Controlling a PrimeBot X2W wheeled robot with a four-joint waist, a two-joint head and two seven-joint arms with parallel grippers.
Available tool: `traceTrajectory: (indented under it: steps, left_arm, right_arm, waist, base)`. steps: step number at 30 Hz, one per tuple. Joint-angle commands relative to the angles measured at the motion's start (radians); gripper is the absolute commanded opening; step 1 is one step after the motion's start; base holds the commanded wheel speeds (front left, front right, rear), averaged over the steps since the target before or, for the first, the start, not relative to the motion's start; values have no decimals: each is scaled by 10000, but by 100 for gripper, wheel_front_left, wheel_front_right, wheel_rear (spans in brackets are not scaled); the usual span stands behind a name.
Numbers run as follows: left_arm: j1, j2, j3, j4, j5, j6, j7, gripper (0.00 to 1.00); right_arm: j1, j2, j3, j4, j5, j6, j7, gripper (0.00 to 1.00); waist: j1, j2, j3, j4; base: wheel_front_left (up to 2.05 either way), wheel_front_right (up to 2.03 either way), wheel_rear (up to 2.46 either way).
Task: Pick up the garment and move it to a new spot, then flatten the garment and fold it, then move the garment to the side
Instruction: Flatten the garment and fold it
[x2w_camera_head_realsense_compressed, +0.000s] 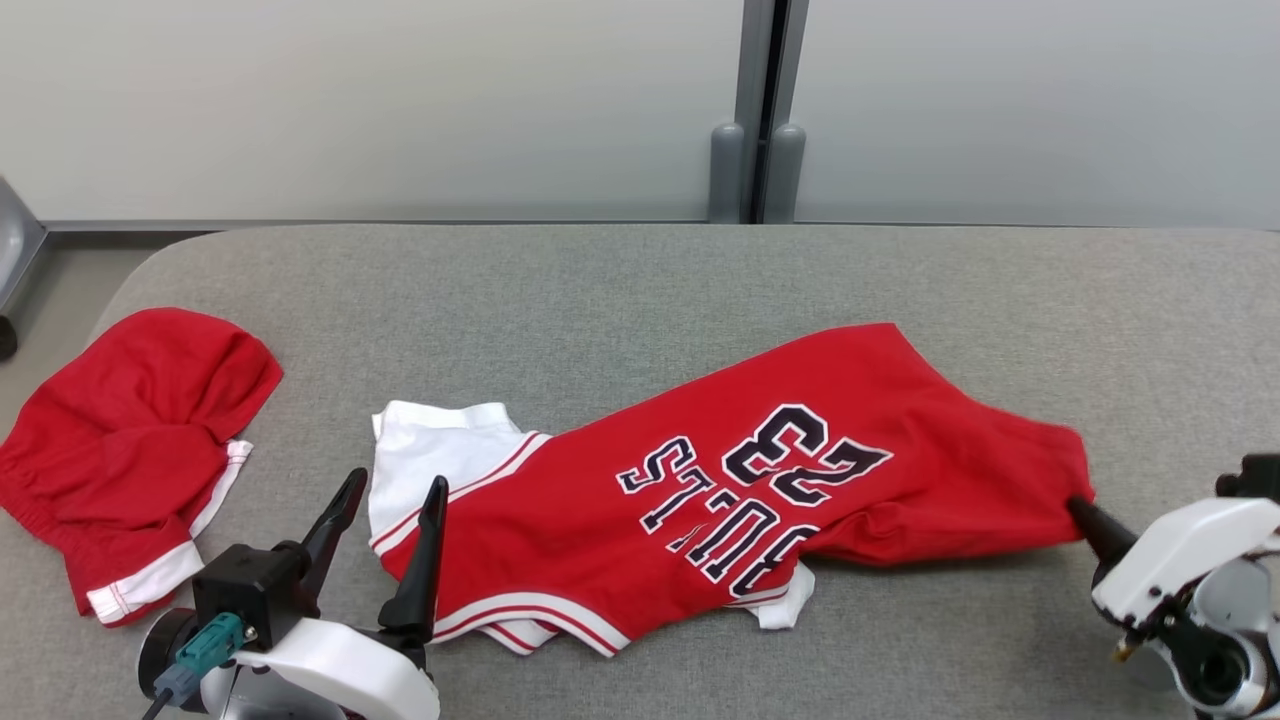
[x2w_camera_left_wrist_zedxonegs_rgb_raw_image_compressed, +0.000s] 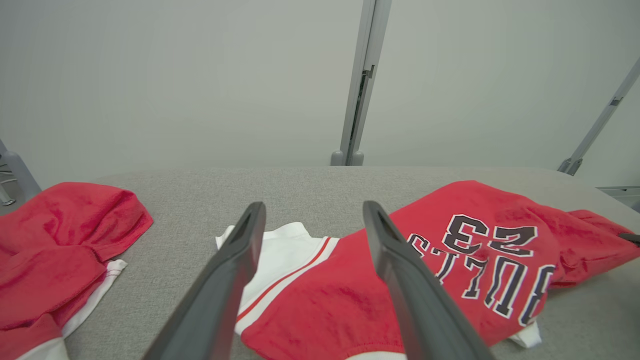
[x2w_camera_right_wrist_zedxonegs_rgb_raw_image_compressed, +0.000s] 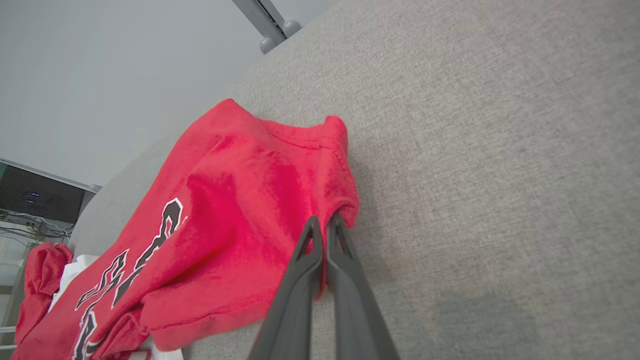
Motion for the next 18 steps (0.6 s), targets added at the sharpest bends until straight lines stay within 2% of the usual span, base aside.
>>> traceTrajectory:
  steps: [1, 8, 12, 18]
  left_arm:
    - [106, 82, 32, -4, -15, 65, 6, 100]
    - [167, 121, 30, -3, -73, 61, 9, 100]
    - [250, 186, 137, -82, -115, 141, -43, 100]
    - [382, 351, 326, -330, -153, 299, -99, 100]
  right_arm:
    - [241, 67, -105, -127, -164, 24, 119, 100]
    - [1068, 585, -921, -1255, -1255, 22, 86, 100]
    - [1459, 803, -1299, -2654, -2039, 24, -365, 100]
    - [2162, 1107, -1170, -4889, -2768, 24, -1494, 100]
  waist:
    - [0, 0, -65, -73]
    - [0, 0, -171, -243]
    - [0, 0, -271, -298]
    - [0, 0, -337, -270]
  base:
    - [0, 0, 0]
    - [0, 0, 0]
    - [0, 0, 0]
    - [0, 0, 0]
